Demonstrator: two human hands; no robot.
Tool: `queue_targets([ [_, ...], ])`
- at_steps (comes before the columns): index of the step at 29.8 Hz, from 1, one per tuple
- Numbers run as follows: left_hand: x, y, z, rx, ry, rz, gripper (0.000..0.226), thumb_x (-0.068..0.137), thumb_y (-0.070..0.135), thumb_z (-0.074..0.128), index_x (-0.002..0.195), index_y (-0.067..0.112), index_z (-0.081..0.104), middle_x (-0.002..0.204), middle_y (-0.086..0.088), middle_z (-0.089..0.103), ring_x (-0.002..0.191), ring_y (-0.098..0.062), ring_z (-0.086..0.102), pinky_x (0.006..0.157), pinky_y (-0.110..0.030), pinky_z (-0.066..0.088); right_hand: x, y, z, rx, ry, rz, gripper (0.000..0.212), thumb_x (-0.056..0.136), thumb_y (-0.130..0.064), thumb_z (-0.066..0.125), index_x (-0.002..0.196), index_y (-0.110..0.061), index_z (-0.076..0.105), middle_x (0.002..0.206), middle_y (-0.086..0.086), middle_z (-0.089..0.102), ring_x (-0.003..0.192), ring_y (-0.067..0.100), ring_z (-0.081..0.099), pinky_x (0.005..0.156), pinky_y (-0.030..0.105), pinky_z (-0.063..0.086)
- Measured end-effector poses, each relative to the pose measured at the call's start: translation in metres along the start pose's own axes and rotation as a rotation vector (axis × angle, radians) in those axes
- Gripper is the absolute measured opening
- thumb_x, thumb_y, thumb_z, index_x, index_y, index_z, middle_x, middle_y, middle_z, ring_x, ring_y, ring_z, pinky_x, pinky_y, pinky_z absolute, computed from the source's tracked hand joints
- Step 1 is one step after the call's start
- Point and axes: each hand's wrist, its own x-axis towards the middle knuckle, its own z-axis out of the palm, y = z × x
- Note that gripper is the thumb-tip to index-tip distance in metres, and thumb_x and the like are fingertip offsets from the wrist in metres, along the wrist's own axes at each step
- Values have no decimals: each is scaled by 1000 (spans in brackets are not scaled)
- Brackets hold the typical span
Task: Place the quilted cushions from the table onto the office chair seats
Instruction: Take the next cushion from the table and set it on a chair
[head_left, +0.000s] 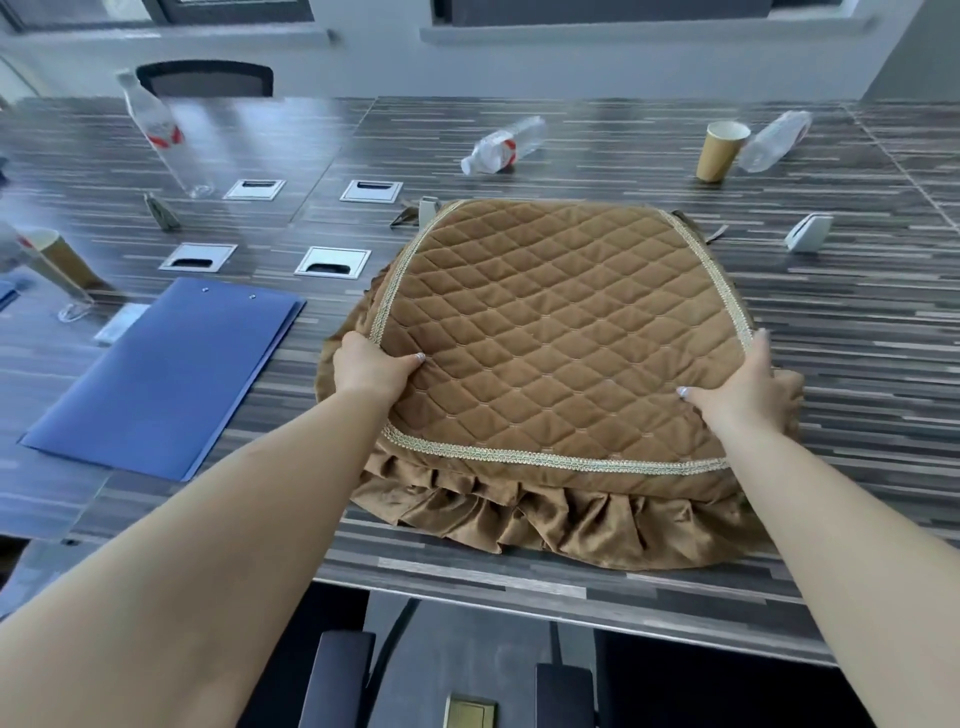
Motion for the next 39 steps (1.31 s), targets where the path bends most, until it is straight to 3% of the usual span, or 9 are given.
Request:
queue_targets([
  [5,-29,-8,-25,-34,39,58,73,67,28,85,123,5,44,125,-14,55,116,-32,54,97,-45,46,-21,7,-17,96,53,102,72,71,-34,81,127,-4,47,131,24,48,120,45,46,97,57,42],
  [8,-49,-20,-47,-25,66,63,70,68,27,85,121,4,45,126,-15,54,117,-32,53,96,-42,45,-50,15,-24,150,28,97,64,69,-33,82,117,-2,54,125,23,56,116,42,51,96,54,44],
  [19,-106,-92,-160,-14,173,-40,77,70,31,83,127,1,41,132,-19,46,123,-38,47,101,-50,41,-178,-12,-47,313,42,-72,49,75,-24,77,110,-2,50,119,22,58,110,39,56,90,45,46],
  [23,-120,-124,-211,-19,156,-91,78,77,28,78,132,-2,33,140,-22,35,130,-40,38,106,-49,35,-237,-40,-57,282,25,-182,42,83,-22,70,112,-2,48,115,20,60,110,39,54,94,43,42],
  [26,-116,-154,-259,-50,129,-108,86,76,26,79,139,2,27,142,-23,35,130,-40,39,108,-50,34,-293,-62,-59,296,21,-227,41,86,-21,67,114,1,46,116,20,58,111,37,53,87,42,40],
  [33,-105,-227,-371,-93,102,-42,109,73,22,81,152,19,6,145,-24,35,135,-40,35,110,-52,32,-419,-108,-44,328,79,-320,41,85,-24,68,109,2,46,105,22,60,100,40,57,79,42,42],
  [37,-94,-265,-421,-66,58,-39,110,73,26,81,153,19,6,149,-22,33,137,-38,34,110,-52,33,-482,-134,-35,342,142,-386,41,84,-24,69,107,2,46,103,21,59,98,38,57,74,35,37],
  [39,-91,-273,-442,-17,45,22,100,75,26,79,152,19,15,148,-18,36,135,-35,38,107,-51,37,-510,-149,-27,335,116,-461,41,84,-24,69,108,0,46,95,14,56,95,36,57,70,32,34],
])
